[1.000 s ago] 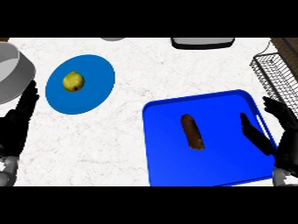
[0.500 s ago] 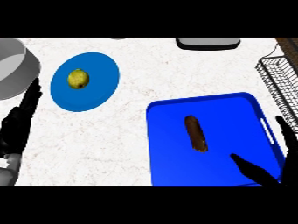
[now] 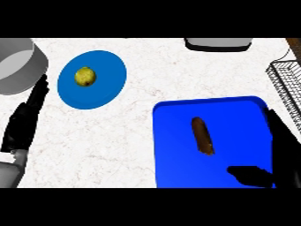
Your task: Pick the sweet potato from the tray and place it in the tiered basket
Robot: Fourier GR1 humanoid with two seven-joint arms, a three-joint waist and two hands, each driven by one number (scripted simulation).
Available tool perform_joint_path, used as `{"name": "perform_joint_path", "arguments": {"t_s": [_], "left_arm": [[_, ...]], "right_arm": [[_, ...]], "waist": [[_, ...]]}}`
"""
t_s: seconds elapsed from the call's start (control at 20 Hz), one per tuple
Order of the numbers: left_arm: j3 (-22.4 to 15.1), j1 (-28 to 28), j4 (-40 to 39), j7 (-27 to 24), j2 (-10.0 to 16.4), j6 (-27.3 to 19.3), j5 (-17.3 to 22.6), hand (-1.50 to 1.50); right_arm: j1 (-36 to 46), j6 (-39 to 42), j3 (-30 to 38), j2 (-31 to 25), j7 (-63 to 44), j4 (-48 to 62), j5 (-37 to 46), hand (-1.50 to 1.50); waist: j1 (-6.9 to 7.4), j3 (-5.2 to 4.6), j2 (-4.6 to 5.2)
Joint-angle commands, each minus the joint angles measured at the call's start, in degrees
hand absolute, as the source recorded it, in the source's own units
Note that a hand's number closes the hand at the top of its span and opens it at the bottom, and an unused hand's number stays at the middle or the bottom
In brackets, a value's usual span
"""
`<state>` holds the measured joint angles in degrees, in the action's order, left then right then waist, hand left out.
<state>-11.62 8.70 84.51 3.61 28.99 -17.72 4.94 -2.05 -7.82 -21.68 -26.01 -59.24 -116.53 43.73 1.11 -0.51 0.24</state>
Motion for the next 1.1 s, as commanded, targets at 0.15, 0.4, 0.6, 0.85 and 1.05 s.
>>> {"name": "perform_joint_path", "arguments": {"t_s": [0.15,0.4,0.6,0.85,1.05], "left_arm": [[0.8,1.4,-1.4,-0.3,-0.2,1.7,0.3,0.00],[0.0,2.7,-0.9,1.9,-1.0,0.9,-1.1,0.00],[0.7,0.3,-2.5,-1.9,-2.3,0.9,-0.7,0.00],[2.3,1.3,-4.7,-2.8,-2.0,2.2,-0.4,0.00],[1.8,1.5,-3.2,-0.6,-2.8,0.8,-2.3,0.00]], "right_arm": [[16.8,15.0,-1.4,9.5,-21.1,6.1,2.3,-1.50],[20.8,17.4,-0.8,16.2,-23.2,14.7,1.9,-1.50],[23.0,20.8,0.3,18.8,-25.3,17.8,3.9,-1.50],[22.7,20.6,-0.8,23.7,-25.0,21.8,8.0,-1.50],[20.7,22.3,1.4,23.4,-21.5,21.2,8.7,-1.50]], "waist": [[0.73,0.27,0.06],[0.31,0.36,0.01],[-0.13,0.32,-0.14],[-0.89,0.37,-0.13],[-1.20,0.46,-0.28]]}}
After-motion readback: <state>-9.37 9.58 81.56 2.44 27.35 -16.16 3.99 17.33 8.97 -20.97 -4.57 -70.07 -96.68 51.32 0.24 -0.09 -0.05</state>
